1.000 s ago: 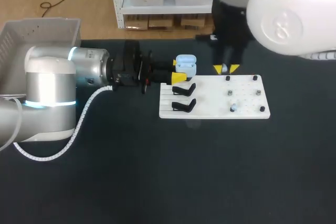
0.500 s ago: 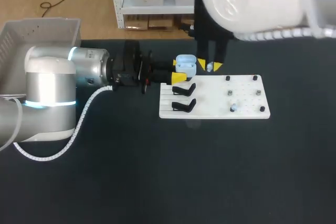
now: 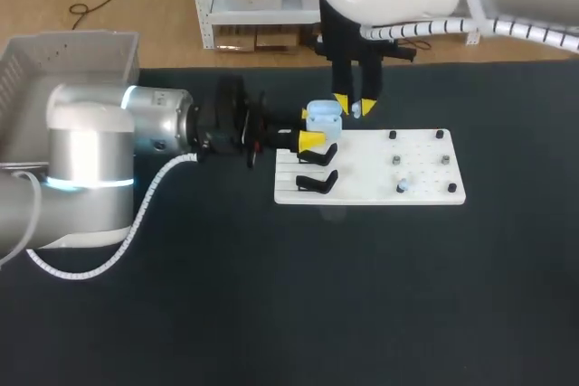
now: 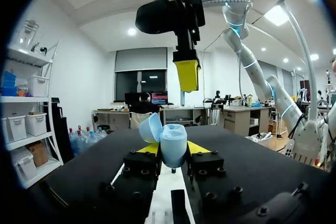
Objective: Pick up each earbud case from the left stands, insert the matching earbuds, close the lid, and place the case in the box.
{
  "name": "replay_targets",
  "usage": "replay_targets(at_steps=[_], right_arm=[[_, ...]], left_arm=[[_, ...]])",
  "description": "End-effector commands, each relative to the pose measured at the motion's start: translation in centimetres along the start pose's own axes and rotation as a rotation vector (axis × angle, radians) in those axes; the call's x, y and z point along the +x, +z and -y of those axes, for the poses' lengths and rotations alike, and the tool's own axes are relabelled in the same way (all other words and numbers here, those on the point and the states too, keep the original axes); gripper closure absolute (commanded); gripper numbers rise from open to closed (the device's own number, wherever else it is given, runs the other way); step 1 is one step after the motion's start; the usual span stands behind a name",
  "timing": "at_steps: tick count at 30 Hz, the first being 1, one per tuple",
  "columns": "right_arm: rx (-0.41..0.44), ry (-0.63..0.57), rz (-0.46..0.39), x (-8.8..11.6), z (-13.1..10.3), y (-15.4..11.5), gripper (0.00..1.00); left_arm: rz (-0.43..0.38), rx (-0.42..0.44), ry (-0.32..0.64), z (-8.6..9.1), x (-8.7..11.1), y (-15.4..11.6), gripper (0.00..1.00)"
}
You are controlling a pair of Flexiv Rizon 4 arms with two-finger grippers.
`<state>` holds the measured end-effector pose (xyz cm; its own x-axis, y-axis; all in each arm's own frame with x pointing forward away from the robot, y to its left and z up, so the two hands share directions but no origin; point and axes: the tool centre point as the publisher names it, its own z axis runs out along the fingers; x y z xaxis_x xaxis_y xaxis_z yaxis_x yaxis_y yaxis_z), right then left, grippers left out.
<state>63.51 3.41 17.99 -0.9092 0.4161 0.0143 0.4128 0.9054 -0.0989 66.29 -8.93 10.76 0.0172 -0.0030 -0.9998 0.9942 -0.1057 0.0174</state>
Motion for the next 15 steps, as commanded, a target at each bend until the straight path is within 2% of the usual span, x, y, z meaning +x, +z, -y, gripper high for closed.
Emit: replay_targets(at_steps=[1, 9, 15], right_arm=[[-0.004, 0.001, 0.004, 0.12, 0.22, 0.05, 1.00], [-0.002, 0.001, 0.008, 0.13, 0.21, 0.11, 1.00], [0.008, 0.083, -0.008, 0.39, -0.17, -0.20, 1.00]], left_arm=[[0.002, -0.006, 0.000, 0.27, 0.36, 0.24, 1.00], [0.005, -0.007, 0.007, 0.34, 0.40, 0.55, 1.00], [-0.012, -0.002, 0.026, 0.55, 0.48, 0.90, 1.00]])
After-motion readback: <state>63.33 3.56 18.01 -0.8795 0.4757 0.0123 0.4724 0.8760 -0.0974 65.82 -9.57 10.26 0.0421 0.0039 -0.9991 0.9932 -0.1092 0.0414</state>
